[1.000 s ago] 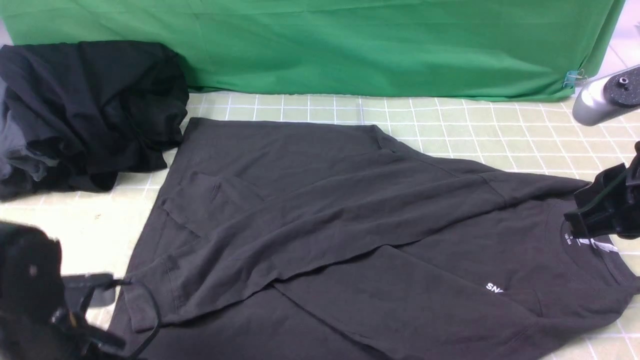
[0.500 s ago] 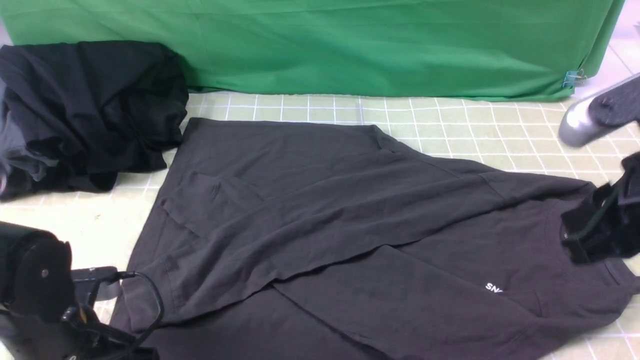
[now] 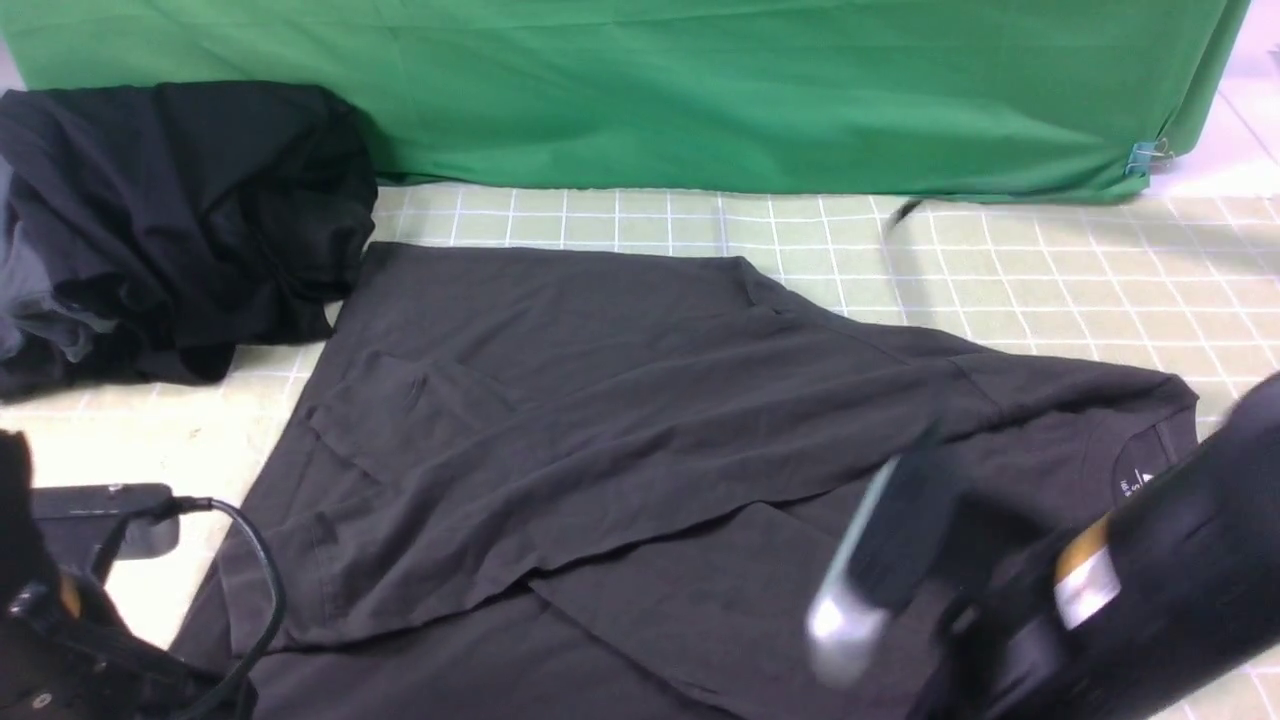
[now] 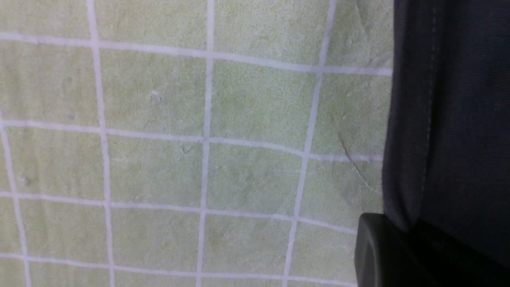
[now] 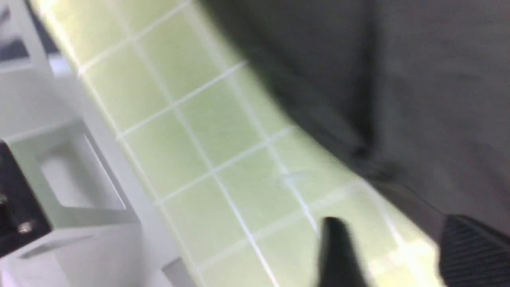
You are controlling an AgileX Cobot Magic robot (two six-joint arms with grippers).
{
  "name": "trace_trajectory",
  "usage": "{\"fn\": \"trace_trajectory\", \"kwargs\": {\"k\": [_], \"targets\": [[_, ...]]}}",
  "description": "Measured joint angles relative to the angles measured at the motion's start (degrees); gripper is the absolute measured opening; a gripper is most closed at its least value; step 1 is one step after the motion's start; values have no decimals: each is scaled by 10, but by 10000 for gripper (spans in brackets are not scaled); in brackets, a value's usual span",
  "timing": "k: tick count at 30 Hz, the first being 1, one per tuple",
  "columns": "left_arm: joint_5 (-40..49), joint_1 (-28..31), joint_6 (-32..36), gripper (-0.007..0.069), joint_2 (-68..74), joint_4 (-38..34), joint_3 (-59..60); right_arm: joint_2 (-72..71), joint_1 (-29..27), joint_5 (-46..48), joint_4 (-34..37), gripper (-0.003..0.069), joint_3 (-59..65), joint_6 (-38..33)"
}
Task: Fold a long-sleeved shirt over a green coffee tablecloth.
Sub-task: 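Grasp the near edge of the shirt at its hem and shoulder corners, then fold the black garment in half by bringing its near edge over to the far edge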
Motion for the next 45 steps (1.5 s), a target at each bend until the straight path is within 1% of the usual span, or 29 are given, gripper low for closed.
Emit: {"fn": "trace_trajectory", "kwargs": {"k": [3, 4, 6, 7, 9, 11, 13, 15, 16, 17, 18, 19, 20, 22, 26, 30, 32, 34, 35, 38, 40, 41, 43, 45], "targets": [[0, 0, 0, 16, -4, -2, 0, 46, 36, -66, -48, 534, 18, 39], [0, 0, 0, 16, -4, -2, 0, 62, 42, -79, -66, 562, 19, 58], [0, 0, 0, 16, -4, -2, 0, 95, 47, -105, -109, 582, 19, 95], [0, 0, 0, 16, -4, -2, 0, 97, 48, -107, -113, 582, 19, 101], [0, 0, 0, 16, -4, -2, 0, 123, 49, -120, -153, 577, 19, 131], [1, 0, 1, 16, -4, -3, 0, 142, 50, -127, -174, 572, 19, 147], [5, 0, 1, 16, -4, -5, 0, 153, 50, -130, -179, 552, 19, 152], [20, 0, 6, 16, -4, -16, 0, 157, 52, -127, -173, 404, 19, 159], [21, 0, 6, 16, -5, -16, 0, 157, 52, -126, -172, 365, 19, 162], [31, 0, 16, 16, -10, -25, 0, 156, 52, -122, -172, 209, 19, 170], [39, 0, 19, 16, -18, -33, 0, 153, 52, -114, -174, 117, 19, 173], [40, 0, 19, 16, -20, -35, 0, 152, 52, -110, -174, 106, 19, 174], [52, 0, 22, 16, -38, -42, 0, 142, 54, -91, -175, 59, 19, 177], [68, 0, 24, 16, -65, -54, 0, 116, 62, -65, -176, 43, 19, 182], [89, 0, 24, 16, -120, -53, -22, 45, 74, -23, -177, 41, 19, 189], [88, 0, 11, 16, -119, -22, -95, 0, 55, 9, -178, 38, -17, 195], [81, 0, 8, 16, -99, 0, -138, -4, 35, 17, -178, 36, -45, 186], [73, 0, 4, 16, -56, 20, -193, -2, 3, 19, -178, 35, -83, 158], [73, 0, 4, 16, -51, 21, -198, 0, -3, 19, -178, 35, -91, 153], [51, 2, 2, 16, 39, 40, -282, 35, -68, 17, -178, 35, -164, 110], [44, 6, 2, 16, 72, 42, -312, 50, -84, 16, -178, 35, -184, 97], [36, 17, 2, 16, 123, 40, -351, 82, -107, 13, -178, 34, -220, 76], [32, 24, 2, 16, 151, 38, -379, 101, -118, 8, -178, 34, -240, 68], [14, 53, 8, 16, 234, 30, -449, 163, -146, -21, -176, 34, -294, 59]]}}
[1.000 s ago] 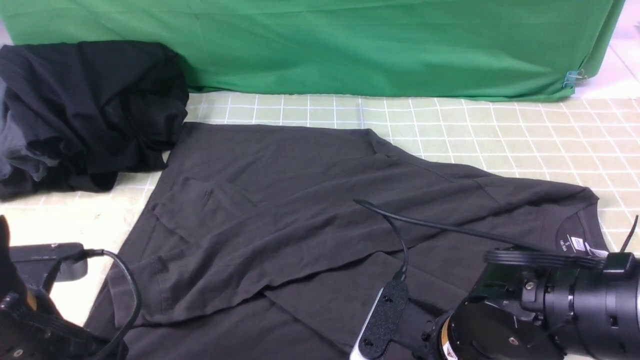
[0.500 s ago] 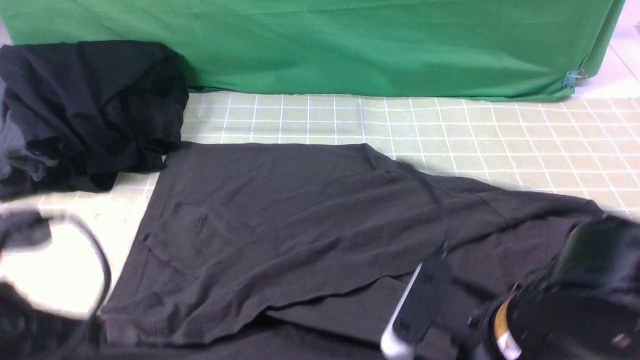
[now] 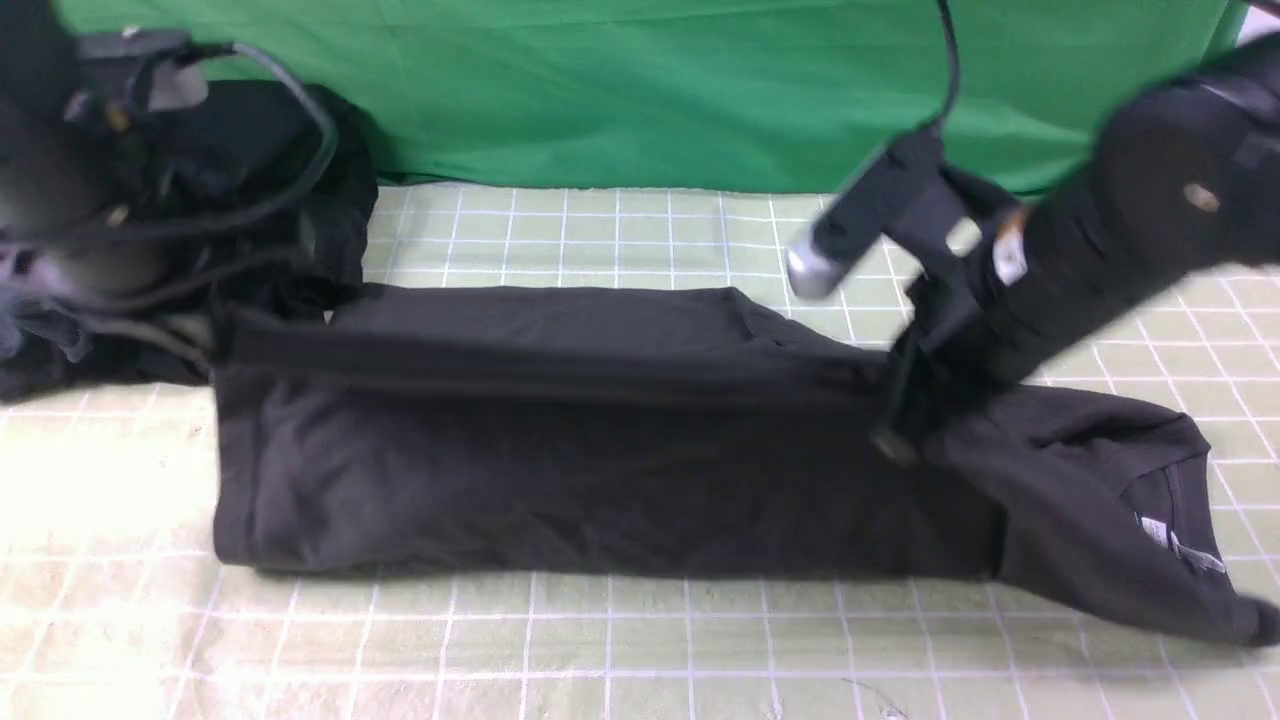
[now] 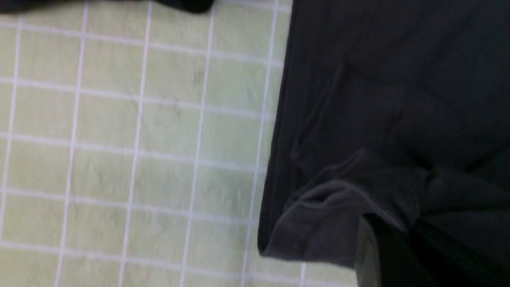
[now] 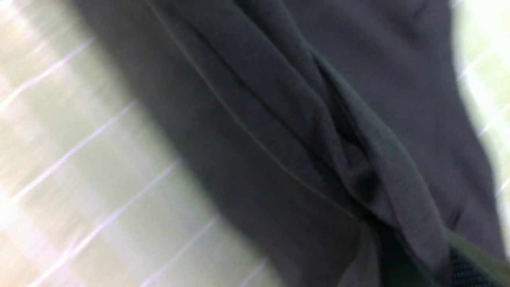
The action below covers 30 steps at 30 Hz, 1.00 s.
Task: Fold a long-sleeved shirt over a green coffee tablecloth.
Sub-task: 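Fold the black garment in half by bringing its near edge over to the far edge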
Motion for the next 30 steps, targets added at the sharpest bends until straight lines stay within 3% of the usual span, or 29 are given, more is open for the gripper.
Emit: {"fn": "trace_trajectory", "kwargs": {"k": [7, 18, 23, 24, 25, 26, 28, 30], "targets": [[-18, 55, 20, 16, 181, -37, -161, 143, -40, -48, 5, 34, -125, -6], [-28, 64, 22, 18, 370, -45, -341, 311, -66, -99, 4, 59, -259, 4], [-36, 65, 21, 88, 394, -27, -350, 326, -67, -131, -3, 251, -264, 19], [-38, 65, 21, 92, 394, -27, -350, 326, -67, -131, -3, 260, -264, 20], [-42, 66, 20, 141, 394, -10, -351, 323, -67, -133, -5, 328, -265, 24], [-43, 66, 20, 148, 394, -5, -351, 322, -67, -132, -6, 335, -265, 25], [-41, 68, 15, 249, 385, 32, -358, 308, -67, -121, -7, 398, -267, 34], [-38, 68, 1, 312, 376, 61, -369, 286, -67, -107, -7, 413, -270, 46]]}}
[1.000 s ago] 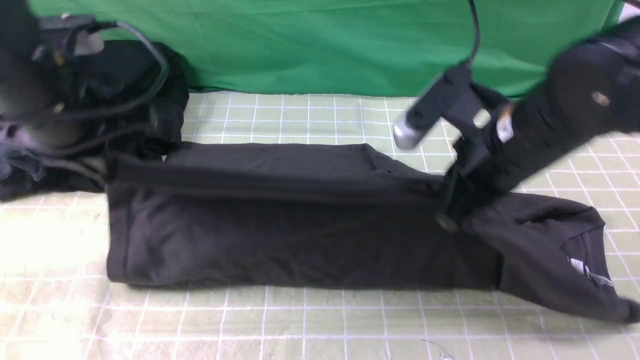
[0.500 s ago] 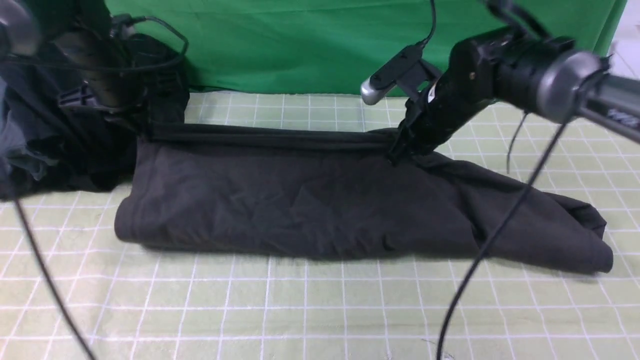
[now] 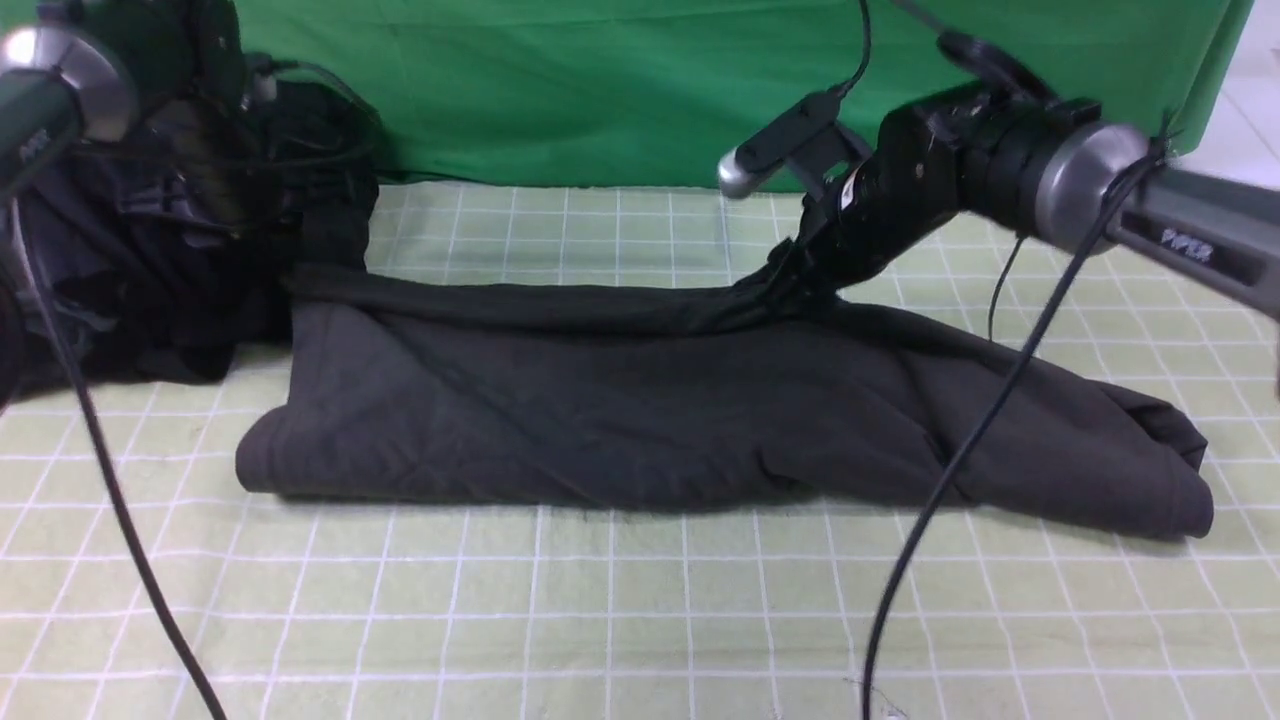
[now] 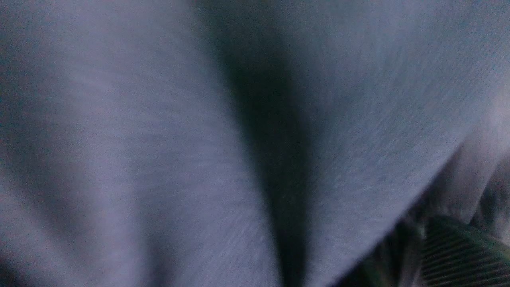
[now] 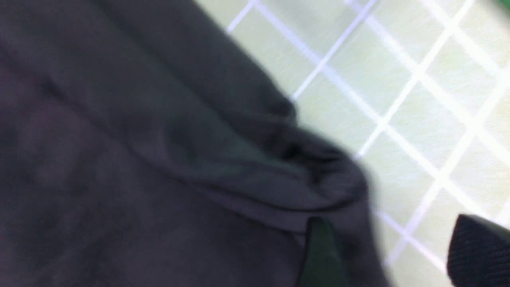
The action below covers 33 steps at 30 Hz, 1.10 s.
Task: Fold a long-sleeved shirt over a green coffee tablecloth.
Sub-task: 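Fold the black garment in half by bringing its near edge over to the far edge, then pull the folded dark garment lengthwise by its ends to straighten it flat on the table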
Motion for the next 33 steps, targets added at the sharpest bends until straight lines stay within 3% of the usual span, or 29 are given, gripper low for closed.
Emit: {"fn": "trace_trajectory", "kwargs": {"k": [1, 2, 5, 8, 10, 11, 12, 13, 14, 18, 25, 33], "targets": [[1, 0, -2, 318, -1, 0, -2, -3, 0, 0, 0, 414, -1, 2], [4, 0, -13, 377, -11, 20, -23, -30, -1, 10, -1, 420, -3, 9], [26, 1, -12, 416, -27, 19, -52, -70, 0, 17, -5, 407, -6, 23], [80, 2, 31, 392, -42, -40, -80, -97, 0, 51, -9, 329, -6, 39], [107, 2, 84, 304, -48, -122, -81, -109, 0, 92, -9, 203, -6, 38], [108, 2, 89, 293, -49, -133, -81, -109, 0, 92, -9, 190, -6, 37], [113, -5, 127, 179, -49, -195, -68, -111, 0, 123, -9, 92, -6, 29], [113, -5, 127, 165, -49, -195, -68, -111, -1, 126, -9, 74, -6, 29], [113, -17, 155, 81, -49, -234, -46, -111, -3, 143, -9, 36, -6, 26], [110, -75, 190, 1, -46, -259, 30, -111, -11, 164, -9, 10, -6, 20], [15, -164, 212, -6, -8, -266, 88, -111, -19, 168, -10, 8, -6, 20], [-89, -196, 217, -5, 35, -270, 88, -111, -19, 167, -10, 8, -6, 27]]}}
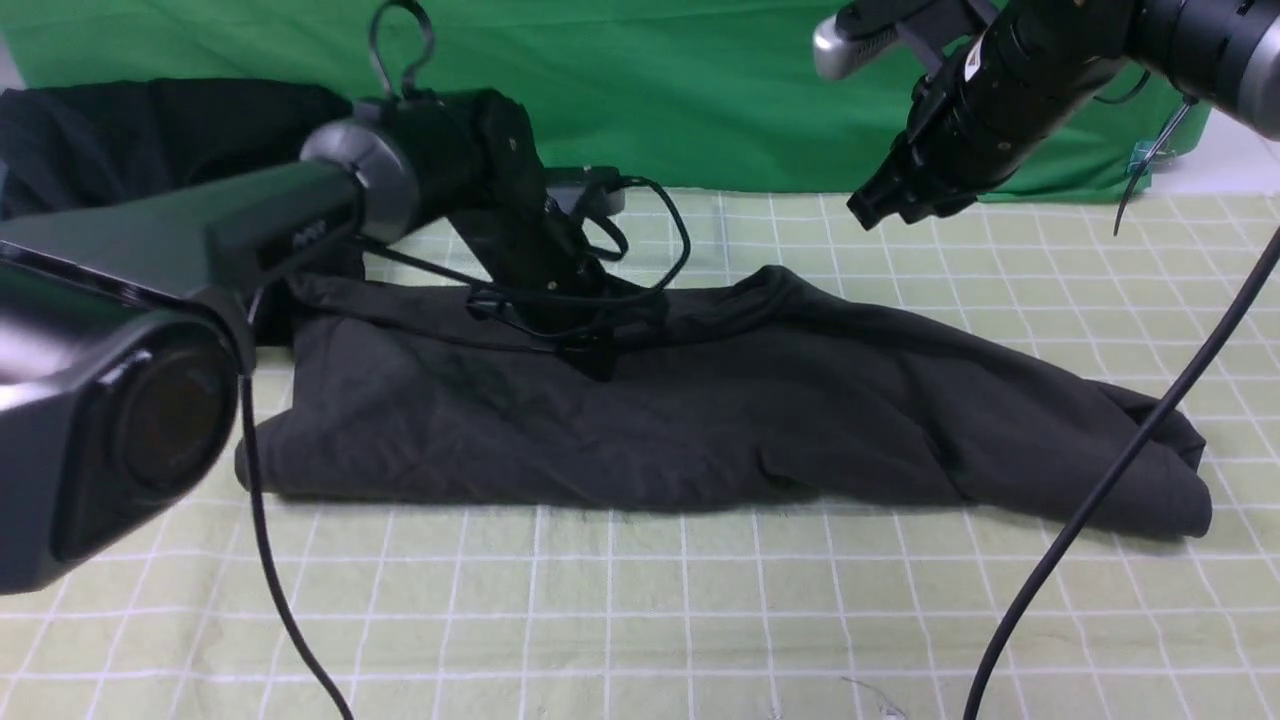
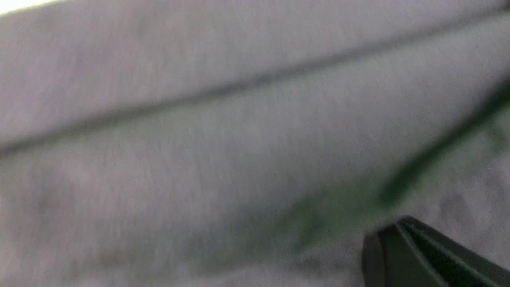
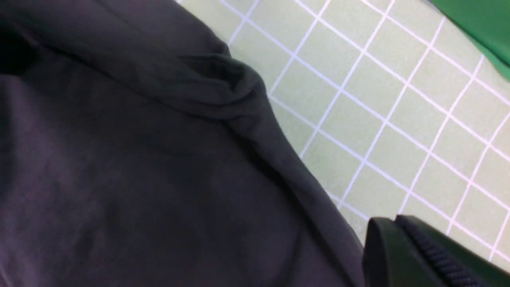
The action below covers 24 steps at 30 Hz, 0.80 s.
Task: Fold a long-sleeved shirt over a green coffee tablecloth.
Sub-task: 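Pull the folded dark garment lengthwise by its ends to straighten it flat on the table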
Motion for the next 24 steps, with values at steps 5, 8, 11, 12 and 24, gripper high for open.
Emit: {"fn": "trace_trajectory", "kwargs": {"k": [5, 8, 11, 12, 24], "targets": [[-70, 1, -5, -4, 11, 24, 0, 0, 0, 1, 0, 10, 0, 5], [-138, 2, -49, -4, 16, 82, 0, 0, 0, 5, 0, 11, 0, 6], [-158, 9, -73, -4, 22, 115, -10, 0, 0, 15, 0, 13, 0, 6], [-155, 14, -80, -4, 25, 132, -25, 0, 0, 23, 1, 14, 0, 6], [160, 32, -62, -4, 0, 163, -172, -3, -19, 162, -7, 19, 1, 7]]}}
